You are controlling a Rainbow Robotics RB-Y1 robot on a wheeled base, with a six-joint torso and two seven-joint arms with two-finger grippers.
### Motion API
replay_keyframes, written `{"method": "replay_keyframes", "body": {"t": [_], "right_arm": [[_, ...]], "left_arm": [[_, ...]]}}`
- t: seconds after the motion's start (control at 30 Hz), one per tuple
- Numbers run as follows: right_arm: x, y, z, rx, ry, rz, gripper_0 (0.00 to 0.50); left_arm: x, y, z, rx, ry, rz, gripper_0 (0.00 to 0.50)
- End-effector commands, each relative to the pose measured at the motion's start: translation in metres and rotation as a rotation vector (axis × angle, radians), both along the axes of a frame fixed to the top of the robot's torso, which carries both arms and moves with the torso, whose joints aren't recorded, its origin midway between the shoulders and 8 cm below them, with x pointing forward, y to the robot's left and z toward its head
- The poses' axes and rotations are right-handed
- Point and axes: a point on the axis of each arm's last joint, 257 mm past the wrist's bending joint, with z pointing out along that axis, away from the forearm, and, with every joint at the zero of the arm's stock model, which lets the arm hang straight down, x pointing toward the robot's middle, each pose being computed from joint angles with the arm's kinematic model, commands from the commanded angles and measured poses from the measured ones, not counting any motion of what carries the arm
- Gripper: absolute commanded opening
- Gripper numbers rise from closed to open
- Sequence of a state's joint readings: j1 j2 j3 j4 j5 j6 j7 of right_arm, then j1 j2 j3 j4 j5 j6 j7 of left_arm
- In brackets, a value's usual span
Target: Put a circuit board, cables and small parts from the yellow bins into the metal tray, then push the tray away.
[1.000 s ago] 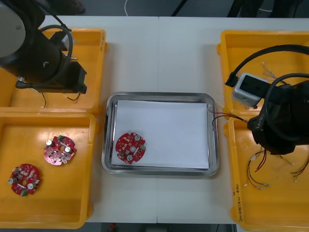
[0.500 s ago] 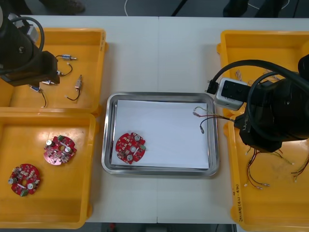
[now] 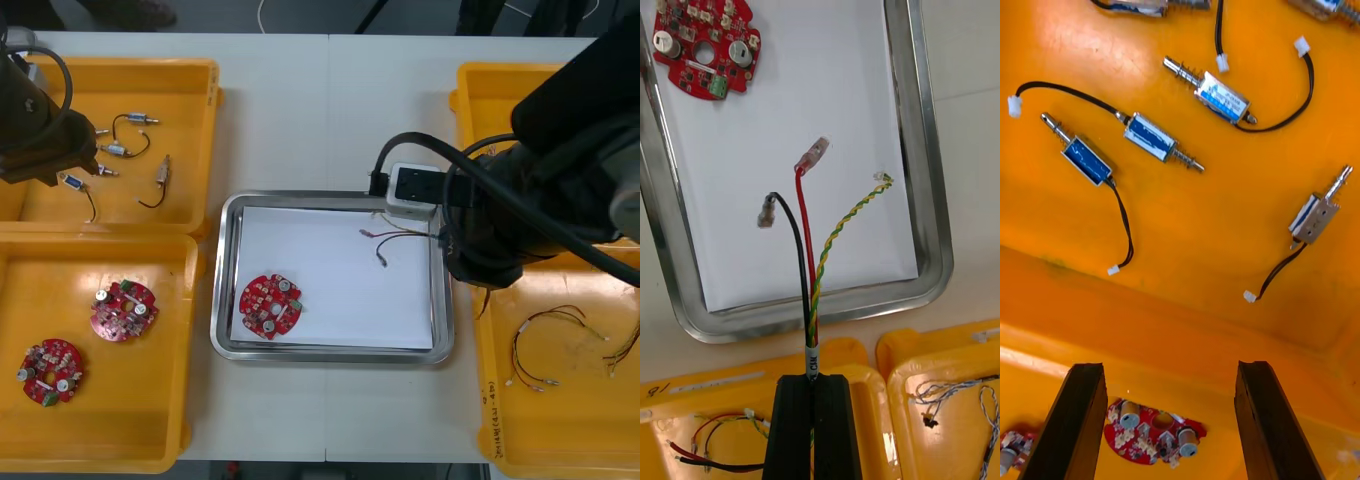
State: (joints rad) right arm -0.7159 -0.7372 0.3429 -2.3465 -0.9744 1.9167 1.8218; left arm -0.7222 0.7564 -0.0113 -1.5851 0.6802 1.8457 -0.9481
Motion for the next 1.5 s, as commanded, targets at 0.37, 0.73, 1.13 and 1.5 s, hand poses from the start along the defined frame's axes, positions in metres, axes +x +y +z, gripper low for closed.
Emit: {"method": "replay_keyframes", "body": {"t": [0.37,0.73,1.13,1.5], "right_arm": [[0.015,0.031,-0.031,-0.116,0.005,0.071,0.000],[0.010,0.039,-0.055,-0.160,0.050,0.101,0.000],[0.014,0.062,-0.080,-0.183,0.044,0.145,0.000],[0.023,0.071,-0.109,-0.211,0.036,0.168,0.000]], "left_arm": [[0.043,0.032,0.025,0.014,-0.135,-0.027,0.500],[0.056,0.043,0.012,0.043,-0.147,-0.034,0.500],[0.077,0.058,-0.012,0.071,-0.178,-0.039,0.500],[0.083,0.069,-0.034,0.099,-0.171,-0.044,0.500]]}}
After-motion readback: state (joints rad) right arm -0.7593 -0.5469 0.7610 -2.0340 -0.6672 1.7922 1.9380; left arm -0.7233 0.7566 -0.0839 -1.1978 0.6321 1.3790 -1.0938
